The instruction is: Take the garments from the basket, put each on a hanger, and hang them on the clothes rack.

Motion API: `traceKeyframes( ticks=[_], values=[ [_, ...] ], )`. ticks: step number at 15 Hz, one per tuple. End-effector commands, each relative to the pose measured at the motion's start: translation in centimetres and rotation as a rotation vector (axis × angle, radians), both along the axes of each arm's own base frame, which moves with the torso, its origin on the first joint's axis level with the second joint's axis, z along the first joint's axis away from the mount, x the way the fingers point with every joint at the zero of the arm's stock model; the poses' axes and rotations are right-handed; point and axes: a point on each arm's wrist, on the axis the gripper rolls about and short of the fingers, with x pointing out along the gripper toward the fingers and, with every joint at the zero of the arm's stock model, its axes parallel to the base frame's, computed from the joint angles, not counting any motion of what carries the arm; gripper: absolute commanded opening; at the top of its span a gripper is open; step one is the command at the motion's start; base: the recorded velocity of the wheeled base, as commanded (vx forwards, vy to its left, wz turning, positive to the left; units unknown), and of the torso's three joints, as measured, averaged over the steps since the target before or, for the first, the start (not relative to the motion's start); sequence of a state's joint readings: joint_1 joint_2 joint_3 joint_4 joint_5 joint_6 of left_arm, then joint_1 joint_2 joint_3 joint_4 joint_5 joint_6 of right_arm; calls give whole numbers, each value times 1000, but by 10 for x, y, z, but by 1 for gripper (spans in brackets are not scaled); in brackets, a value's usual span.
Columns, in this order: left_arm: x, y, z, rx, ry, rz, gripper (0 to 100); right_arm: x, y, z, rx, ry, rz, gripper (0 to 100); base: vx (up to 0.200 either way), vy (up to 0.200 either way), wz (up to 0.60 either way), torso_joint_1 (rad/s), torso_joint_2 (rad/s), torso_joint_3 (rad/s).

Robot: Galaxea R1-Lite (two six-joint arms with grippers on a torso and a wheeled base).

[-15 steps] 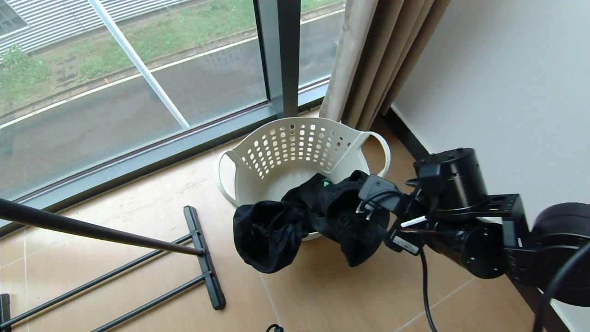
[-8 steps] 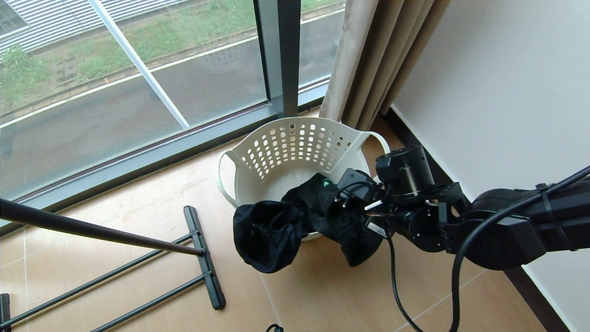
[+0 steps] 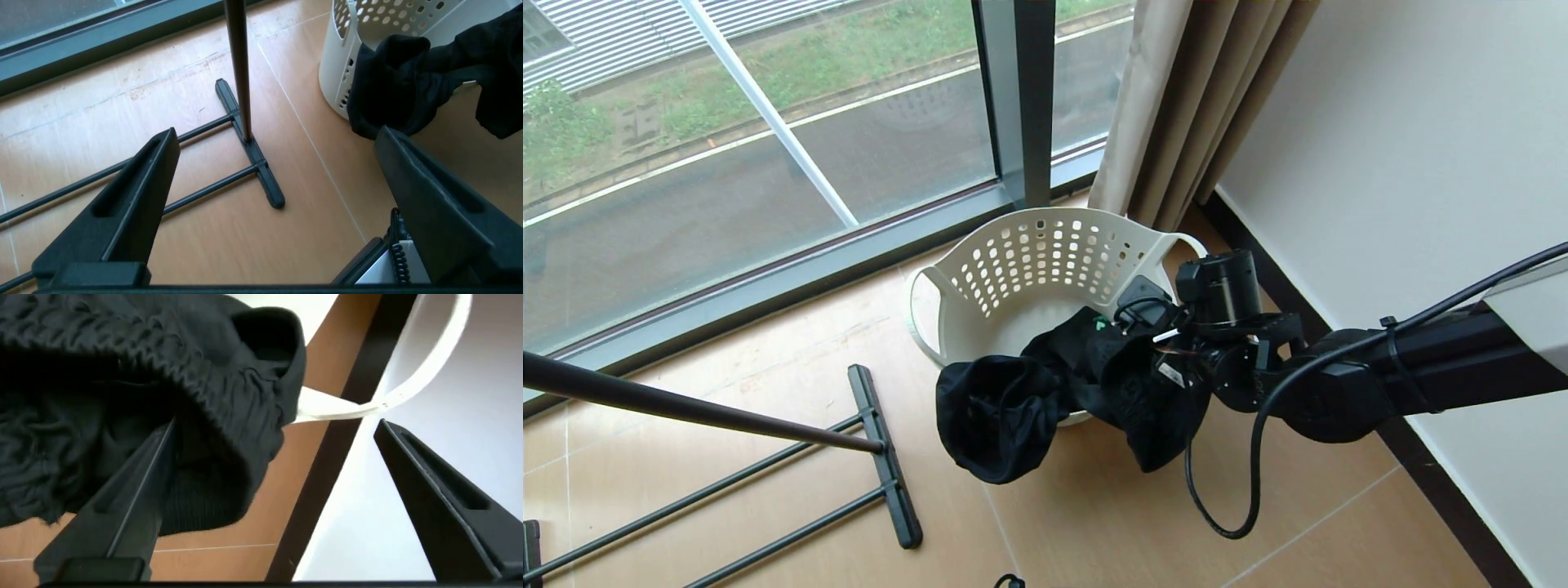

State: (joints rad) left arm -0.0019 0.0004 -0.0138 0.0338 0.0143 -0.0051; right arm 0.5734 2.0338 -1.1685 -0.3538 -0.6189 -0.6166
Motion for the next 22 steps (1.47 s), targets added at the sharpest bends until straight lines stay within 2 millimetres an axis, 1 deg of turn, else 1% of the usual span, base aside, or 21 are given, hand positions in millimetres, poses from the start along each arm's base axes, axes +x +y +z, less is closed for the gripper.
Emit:
traceKeyframes(
  ticks=[1, 2, 3, 6, 8, 9, 11, 12, 13, 14, 15, 17, 18, 19, 22],
  values=[
    [0, 0, 0, -1, 0, 1, 100, 4, 1, -3, 1, 0, -4, 100, 0, 0, 0, 0, 0, 0],
    [0, 0, 0, 1, 0, 1, 100, 6, 2, 0, 18, -22, -3, 100, 0, 0, 0, 0, 0, 0],
    [0, 0, 0, 0, 0, -2, 100, 6, 2, 0, 19, -22, -2, 0, 0, 0, 0, 0, 0, 0],
    [0, 0, 0, 1, 0, 1, 100, 5, 2, -1, 41, -23, -9, 0, 0, 0, 0, 0, 0, 0],
    [0, 0, 0, 1, 0, 1, 100, -1, 3, 3, 77, -21, 21, 0, 0, 0, 0, 0, 0, 0],
    [0, 0, 0, 0, 0, 0, 100, -5, 2, 9, 96, -30, 32, 0, 0, 0, 0, 0, 0, 0],
    [0, 0, 0, 1, 0, 1, 100, -33, -12, 25, 173, -104, 44, 0, 0, 0, 0, 0, 0, 0],
    [0, 0, 0, 1, 0, 1, 100, -49, -19, 33, 243, -158, 44, 0, 0, 0, 0, 0, 0, 0],
    [0, 0, 0, 1, 0, 1, 100, -58, -19, 35, 281, -182, 53, 0, 0, 0, 0, 0, 0, 0],
    [0, 0, 0, 0, 0, 0, 100, -74, -25, 41, 329, -220, 61, 0, 0, 0, 0, 0, 0, 0],
    [0, 0, 0, 0, 0, 0, 100, -95, -40, 48, 365, -259, 65, 0, 0, 0, 0, 0, 0, 0],
    [0, 0, 0, 0, 1, 0, 100, -115, -54, 53, 411, -299, 63, 0, 0, 0, 0, 0, 0, 0],
    [0, 0, 0, 0, 1, -3, 100, -132, -67, 54, 436, -317, 63, 0, 0, 0, 0, 0, 0, 0],
    [0, 0, 0, 0, 3, -5, 100, -139, -72, 50, 438, -307, 60, 0, 0, 0, 0, 0, 0, 0],
    [0, 0, 0, 0, 1, -6, 100, -141, -73, 51, 441, -313, 59, 0, 0, 0, 0, -1, 4, 141]
  ],
)
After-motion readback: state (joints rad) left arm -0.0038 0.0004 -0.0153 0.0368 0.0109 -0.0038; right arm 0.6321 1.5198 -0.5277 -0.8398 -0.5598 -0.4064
